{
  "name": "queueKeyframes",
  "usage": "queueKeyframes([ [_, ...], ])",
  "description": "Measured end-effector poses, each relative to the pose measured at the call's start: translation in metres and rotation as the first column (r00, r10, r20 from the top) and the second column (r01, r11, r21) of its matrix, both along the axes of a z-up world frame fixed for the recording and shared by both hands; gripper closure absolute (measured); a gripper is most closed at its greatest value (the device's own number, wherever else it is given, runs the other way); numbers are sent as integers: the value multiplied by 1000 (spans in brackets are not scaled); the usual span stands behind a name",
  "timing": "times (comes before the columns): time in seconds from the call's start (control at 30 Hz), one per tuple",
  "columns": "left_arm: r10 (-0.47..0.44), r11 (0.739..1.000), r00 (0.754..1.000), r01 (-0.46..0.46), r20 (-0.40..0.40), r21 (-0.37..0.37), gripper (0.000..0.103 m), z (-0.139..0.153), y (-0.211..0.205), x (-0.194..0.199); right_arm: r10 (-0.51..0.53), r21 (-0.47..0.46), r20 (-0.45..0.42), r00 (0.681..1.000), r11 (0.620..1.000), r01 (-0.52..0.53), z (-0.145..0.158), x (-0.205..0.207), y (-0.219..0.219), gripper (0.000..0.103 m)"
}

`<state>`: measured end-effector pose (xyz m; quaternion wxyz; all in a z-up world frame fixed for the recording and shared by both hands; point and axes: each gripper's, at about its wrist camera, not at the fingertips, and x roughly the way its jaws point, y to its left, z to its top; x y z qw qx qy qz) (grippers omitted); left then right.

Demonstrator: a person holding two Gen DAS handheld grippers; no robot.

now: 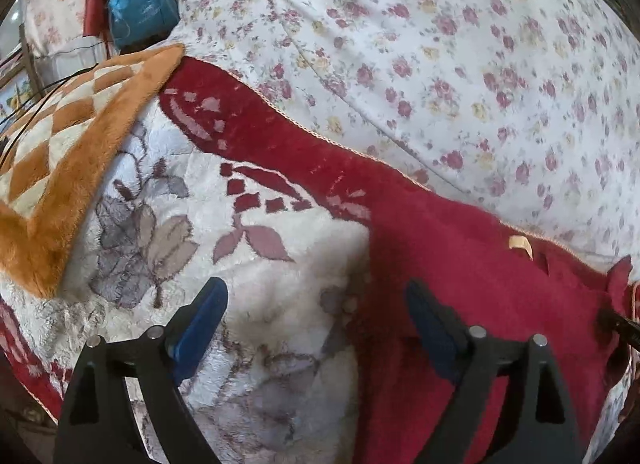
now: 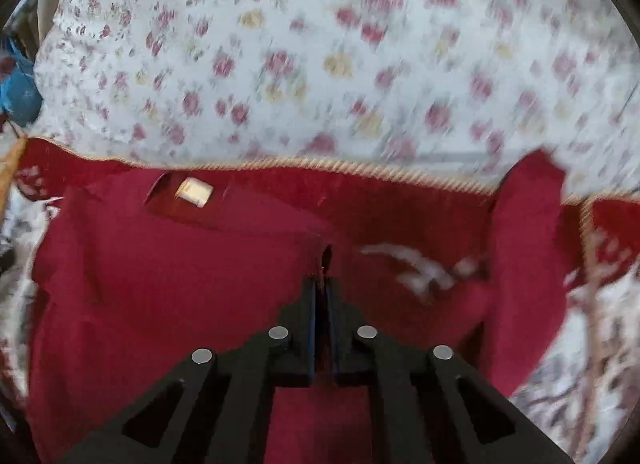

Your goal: Fold small clothes

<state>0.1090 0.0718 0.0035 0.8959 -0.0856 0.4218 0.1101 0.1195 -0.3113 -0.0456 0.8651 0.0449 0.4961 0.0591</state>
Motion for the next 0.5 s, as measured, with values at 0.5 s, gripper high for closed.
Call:
queueKeyframes([
  [0.5,-79,996,987,85,-138,36,8,-51,-40,29,-11,-25,-8,1000,1000,11,-32,16,17,53],
])
